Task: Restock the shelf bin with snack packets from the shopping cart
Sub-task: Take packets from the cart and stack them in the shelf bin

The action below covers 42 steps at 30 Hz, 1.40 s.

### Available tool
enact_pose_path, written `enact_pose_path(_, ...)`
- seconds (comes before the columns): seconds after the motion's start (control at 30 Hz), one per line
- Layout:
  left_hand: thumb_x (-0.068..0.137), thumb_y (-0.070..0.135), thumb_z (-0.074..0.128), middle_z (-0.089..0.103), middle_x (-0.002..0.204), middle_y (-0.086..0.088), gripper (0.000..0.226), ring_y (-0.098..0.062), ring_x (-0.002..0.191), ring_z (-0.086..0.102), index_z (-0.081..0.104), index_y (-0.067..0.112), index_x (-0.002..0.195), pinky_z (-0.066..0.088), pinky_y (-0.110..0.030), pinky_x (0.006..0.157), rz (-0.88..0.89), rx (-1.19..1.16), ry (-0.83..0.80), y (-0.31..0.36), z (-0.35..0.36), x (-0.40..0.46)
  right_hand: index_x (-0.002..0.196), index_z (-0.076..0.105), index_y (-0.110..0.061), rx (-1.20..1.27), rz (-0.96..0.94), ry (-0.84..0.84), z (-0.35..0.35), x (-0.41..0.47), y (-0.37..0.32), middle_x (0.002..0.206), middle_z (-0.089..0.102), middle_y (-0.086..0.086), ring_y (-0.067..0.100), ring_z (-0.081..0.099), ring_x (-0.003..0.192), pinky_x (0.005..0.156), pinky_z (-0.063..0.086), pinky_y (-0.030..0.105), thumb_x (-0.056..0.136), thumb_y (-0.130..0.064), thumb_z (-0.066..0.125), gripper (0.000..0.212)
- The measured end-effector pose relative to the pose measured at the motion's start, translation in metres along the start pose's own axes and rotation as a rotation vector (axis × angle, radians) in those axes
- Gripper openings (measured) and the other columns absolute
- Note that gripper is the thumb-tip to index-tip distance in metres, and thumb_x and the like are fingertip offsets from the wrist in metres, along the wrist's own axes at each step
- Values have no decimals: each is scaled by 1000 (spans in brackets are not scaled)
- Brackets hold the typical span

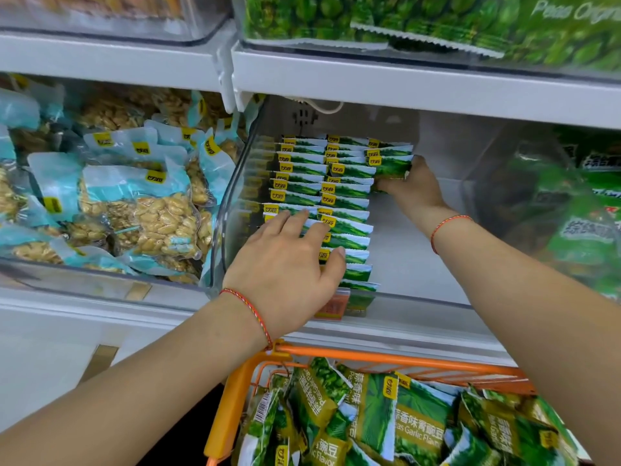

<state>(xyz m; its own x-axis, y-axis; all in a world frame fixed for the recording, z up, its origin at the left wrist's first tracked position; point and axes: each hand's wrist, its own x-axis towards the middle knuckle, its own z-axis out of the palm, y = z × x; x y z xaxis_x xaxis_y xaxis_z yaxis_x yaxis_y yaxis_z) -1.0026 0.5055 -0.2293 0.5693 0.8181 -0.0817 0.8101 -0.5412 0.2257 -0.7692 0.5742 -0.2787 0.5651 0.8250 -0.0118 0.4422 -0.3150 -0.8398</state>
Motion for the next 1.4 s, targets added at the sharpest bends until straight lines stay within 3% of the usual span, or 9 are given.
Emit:
enact_pose_path(0.3, 85, 56, 7, 18, 158, 4, 68, -15, 145, 9, 28, 33, 146, 14, -31, 115, -10, 0, 4, 0, 2, 0, 127, 48, -6, 11, 2, 80, -2, 3, 3, 124, 60, 10, 27, 56, 114, 91, 44, 30, 92, -25, 59, 41)
enact_pose_path(0.5, 82, 55, 8, 19, 157, 4, 70, -15, 145, 11, 30, 33, 145, 16, -31, 115, -11, -2, 12, 0, 2, 1, 133, 45, -10, -142, -50, -53, -2, -2, 3, 131, 57, 9, 28, 52, 120, 86, 38, 24, 97, -31, 51, 42)
enact_pose_path(0.63, 82, 55, 8, 19, 157, 4, 70, -15, 145, 11, 31, 33, 144, 17, -31, 115, -12, -1, 14, 0, 2, 1, 130, 47, -11, -28, 29, -40, -6, -2, 0, 126, 59, 6, 25, 55, 117, 93, 43, 28, 89, -28, 64, 48)
enact_pose_path(0.77, 82, 55, 8, 20, 157, 4, 70, -16, 145, 12, 32, 33, 144, 18, -31, 114, -12, -3, 20, 0, 2, 0, 128, 45, -11, -54, 115, -124, -11, -4, -2, 120, 57, 6, 24, 53, 116, 86, 41, 24, 75, -8, 76, 61)
enact_pose_path(0.9, 82, 54, 8, 21, 157, 4, 70, -16, 145, 12, 32, 33, 144, 19, -32, 114, -13, -3, 21, 1, 2, 0, 127, 49, -8, -207, 118, -70, -15, -5, -2, 127, 58, 9, 25, 54, 117, 87, 41, 26, 72, -18, 82, 65)
enact_pose_path(1.0, 82, 53, 9, 22, 156, 5, 69, -15, 144, 13, 33, 32, 144, 20, -31, 113, -13, 0, 32, 1, 2, 0, 140, 32, -5, -301, 120, 27, -19, -6, -3, 131, 54, 14, 31, 51, 121, 91, 43, 33, 75, -23, 80, 83)
enact_pose_path(1.23, 83, 51, 10, 26, 155, 3, 68, -16, 143, 17, 37, 31, 142, 26, -32, 111, -4, 4, 64, 1, 3, 0, 122, 51, -8, -334, 5, 122, -22, -8, 1, 115, 66, 14, 29, 58, 111, 83, 44, 30, 78, -20, 75, 51)
enact_pose_path(1.4, 83, 51, 9, 25, 155, 4, 68, -16, 143, 16, 36, 32, 143, 24, -32, 112, -3, 3, 62, 0, 3, 0, 123, 55, -12, -484, -124, 131, -18, -11, -1, 112, 68, 14, 35, 58, 109, 80, 46, 34, 86, -19, 65, 39)
